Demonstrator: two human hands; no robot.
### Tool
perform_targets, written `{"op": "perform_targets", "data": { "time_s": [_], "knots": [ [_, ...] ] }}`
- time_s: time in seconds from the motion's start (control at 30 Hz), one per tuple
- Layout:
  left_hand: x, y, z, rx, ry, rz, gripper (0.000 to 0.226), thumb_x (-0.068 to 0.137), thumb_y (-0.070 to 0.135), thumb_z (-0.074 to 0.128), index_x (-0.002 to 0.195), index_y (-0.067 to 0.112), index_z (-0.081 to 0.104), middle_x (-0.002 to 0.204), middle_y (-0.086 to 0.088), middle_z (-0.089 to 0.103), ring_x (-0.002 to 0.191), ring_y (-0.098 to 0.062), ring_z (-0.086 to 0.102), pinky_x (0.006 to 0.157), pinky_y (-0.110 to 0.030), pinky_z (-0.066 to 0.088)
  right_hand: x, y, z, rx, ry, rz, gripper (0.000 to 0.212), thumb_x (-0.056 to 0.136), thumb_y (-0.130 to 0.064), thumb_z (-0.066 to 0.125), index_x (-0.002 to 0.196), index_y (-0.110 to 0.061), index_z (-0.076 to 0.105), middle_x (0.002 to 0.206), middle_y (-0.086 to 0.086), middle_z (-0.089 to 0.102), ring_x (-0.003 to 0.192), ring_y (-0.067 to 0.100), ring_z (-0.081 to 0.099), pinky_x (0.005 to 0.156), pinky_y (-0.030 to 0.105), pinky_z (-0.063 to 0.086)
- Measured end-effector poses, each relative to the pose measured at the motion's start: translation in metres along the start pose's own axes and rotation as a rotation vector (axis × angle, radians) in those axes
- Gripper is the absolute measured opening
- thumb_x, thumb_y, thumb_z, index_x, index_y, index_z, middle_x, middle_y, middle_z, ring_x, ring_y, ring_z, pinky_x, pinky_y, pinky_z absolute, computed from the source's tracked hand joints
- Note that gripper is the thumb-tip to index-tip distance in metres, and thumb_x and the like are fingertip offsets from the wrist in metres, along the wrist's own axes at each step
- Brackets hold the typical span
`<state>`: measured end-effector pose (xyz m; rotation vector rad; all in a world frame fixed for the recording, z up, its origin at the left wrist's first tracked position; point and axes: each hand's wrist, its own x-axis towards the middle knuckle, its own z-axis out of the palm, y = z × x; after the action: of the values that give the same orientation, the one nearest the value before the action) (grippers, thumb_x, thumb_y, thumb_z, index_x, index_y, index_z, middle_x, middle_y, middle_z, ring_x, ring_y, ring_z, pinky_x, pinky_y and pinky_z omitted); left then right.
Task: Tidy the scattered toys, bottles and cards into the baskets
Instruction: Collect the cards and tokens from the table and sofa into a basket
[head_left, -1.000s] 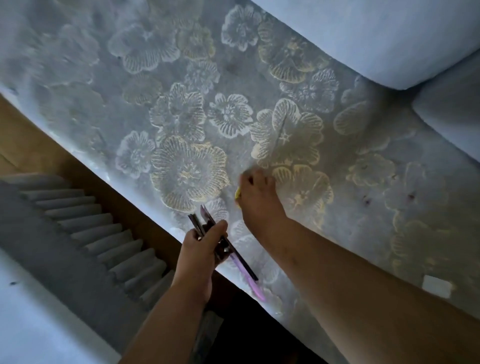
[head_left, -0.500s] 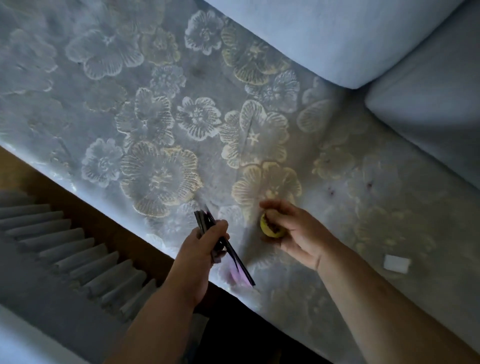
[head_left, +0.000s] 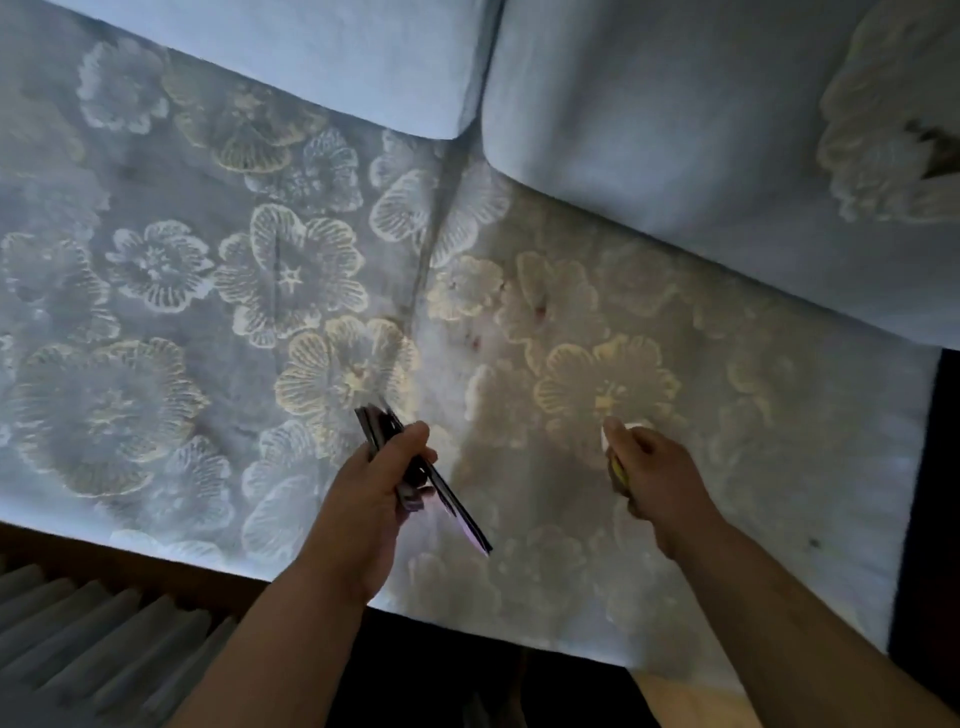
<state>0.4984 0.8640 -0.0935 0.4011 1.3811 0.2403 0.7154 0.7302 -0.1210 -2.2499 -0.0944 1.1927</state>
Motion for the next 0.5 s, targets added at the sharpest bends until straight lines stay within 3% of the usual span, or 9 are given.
{"op": "perform_targets", "data": {
  "time_s": [0.07, 0.13, 0.23, 0.37, 0.43, 0.5],
  "knots": [
    [0.0, -0.002, 0.01, -0.025, 0.0, -0.02, 0.018, 0.088, 0.026, 0.066, 0.098, 0.011, 0.066, 0.079, -0.004, 0.066, 0.072, -0.014, 0.058, 0.072, -0.03, 0.043, 0.01, 0.011, -0.014, -0.274, 0.111, -0.1, 0.029, 0.09, -0.043, 0.061, 0.091, -0.015, 0.058, 0.077, 0.003, 0.059, 0.065, 0.022, 0.054, 0.06, 0.028, 0.041],
    [-0.002, -0.005, 0.018, -0.049, -0.006, -0.023, 0.021, 0.086, 0.027, 0.067, 0.098, 0.009, 0.067, 0.076, -0.003, 0.067, 0.075, -0.015, 0.06, 0.077, -0.033, 0.043, 0.022, 0.022, -0.024, -0.599, 0.131, -0.11, 0.04, 0.089, -0.044, 0.06, 0.124, -0.026, 0.051, 0.104, 0.003, 0.062, 0.093, 0.028, 0.062, 0.076, 0.033, 0.045],
    [-0.006, -0.01, 0.031, -0.066, -0.027, -0.006, 0.027, 0.077, 0.031, 0.068, 0.094, 0.01, 0.066, 0.066, 0.003, 0.069, 0.076, -0.013, 0.06, 0.076, -0.033, 0.044, 0.038, 0.035, -0.028, -0.929, 0.059, -0.176, 0.053, 0.09, -0.043, 0.054, 0.139, -0.031, 0.037, 0.116, 0.005, 0.062, 0.104, 0.028, 0.061, 0.074, 0.034, 0.044],
    [-0.011, -0.015, 0.043, -0.143, -0.015, -0.022, 0.016, 0.081, 0.027, 0.064, 0.087, 0.013, 0.063, 0.065, 0.003, 0.068, 0.08, -0.013, 0.058, 0.07, -0.032, 0.043, 0.045, 0.028, -0.023, -0.843, 0.054, -0.208, 0.045, 0.09, -0.04, 0.057, 0.129, -0.021, 0.045, 0.112, 0.007, 0.064, 0.102, 0.029, 0.062, 0.069, 0.031, 0.038],
    [-0.017, -0.016, 0.051, -0.169, -0.018, -0.055, 0.015, 0.086, 0.027, 0.062, 0.085, 0.012, 0.064, 0.076, -0.001, 0.065, 0.081, -0.014, 0.058, 0.07, -0.034, 0.043, 0.034, 0.02, -0.024, -0.62, 0.004, -0.153, 0.042, 0.088, -0.04, 0.062, 0.121, -0.016, 0.051, 0.108, 0.008, 0.065, 0.098, 0.029, 0.062, 0.071, 0.031, 0.044],
    [-0.027, -0.015, 0.059, -0.193, -0.056, -0.081, 0.022, 0.088, 0.027, 0.062, 0.075, 0.012, 0.071, 0.085, -0.003, 0.061, 0.081, -0.014, 0.057, 0.073, -0.035, 0.045, 0.014, 0.01, -0.027, -0.301, -0.089, -0.065, 0.036, 0.087, -0.039, 0.065, 0.113, -0.015, 0.056, 0.095, 0.004, 0.066, 0.079, 0.021, 0.063, 0.059, 0.025, 0.048]
  ]
}}
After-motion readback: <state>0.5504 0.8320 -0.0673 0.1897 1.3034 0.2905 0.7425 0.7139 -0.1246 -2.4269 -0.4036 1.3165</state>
